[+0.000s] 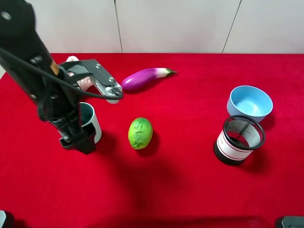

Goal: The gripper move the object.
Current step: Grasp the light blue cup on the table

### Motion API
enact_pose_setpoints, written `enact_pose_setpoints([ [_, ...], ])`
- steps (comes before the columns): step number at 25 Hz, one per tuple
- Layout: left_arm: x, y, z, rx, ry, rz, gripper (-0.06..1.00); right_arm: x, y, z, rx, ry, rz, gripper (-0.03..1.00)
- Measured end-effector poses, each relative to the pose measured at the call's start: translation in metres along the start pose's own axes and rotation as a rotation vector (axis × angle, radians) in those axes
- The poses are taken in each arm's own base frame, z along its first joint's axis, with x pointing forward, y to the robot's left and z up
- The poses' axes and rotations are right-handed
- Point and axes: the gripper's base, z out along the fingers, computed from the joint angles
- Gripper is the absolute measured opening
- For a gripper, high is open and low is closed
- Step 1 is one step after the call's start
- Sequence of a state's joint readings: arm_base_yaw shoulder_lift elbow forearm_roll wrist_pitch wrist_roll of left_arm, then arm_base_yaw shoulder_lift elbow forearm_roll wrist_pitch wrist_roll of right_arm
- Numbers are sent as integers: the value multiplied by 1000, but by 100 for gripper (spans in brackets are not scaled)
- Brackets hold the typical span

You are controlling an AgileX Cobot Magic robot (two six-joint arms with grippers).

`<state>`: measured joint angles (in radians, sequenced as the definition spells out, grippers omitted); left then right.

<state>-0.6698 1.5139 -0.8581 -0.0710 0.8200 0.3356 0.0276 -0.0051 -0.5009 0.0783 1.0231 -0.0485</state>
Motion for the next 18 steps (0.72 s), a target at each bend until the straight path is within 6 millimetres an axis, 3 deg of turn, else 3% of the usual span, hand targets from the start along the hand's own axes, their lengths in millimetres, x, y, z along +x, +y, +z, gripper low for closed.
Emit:
enact_pose_setpoints([
  [12,-10,5,48,12,58,76,95,0,0,0,0,0,0,69],
  [18,-10,6,58,22,87,84,86,0,0,0,0,0,0,69],
])
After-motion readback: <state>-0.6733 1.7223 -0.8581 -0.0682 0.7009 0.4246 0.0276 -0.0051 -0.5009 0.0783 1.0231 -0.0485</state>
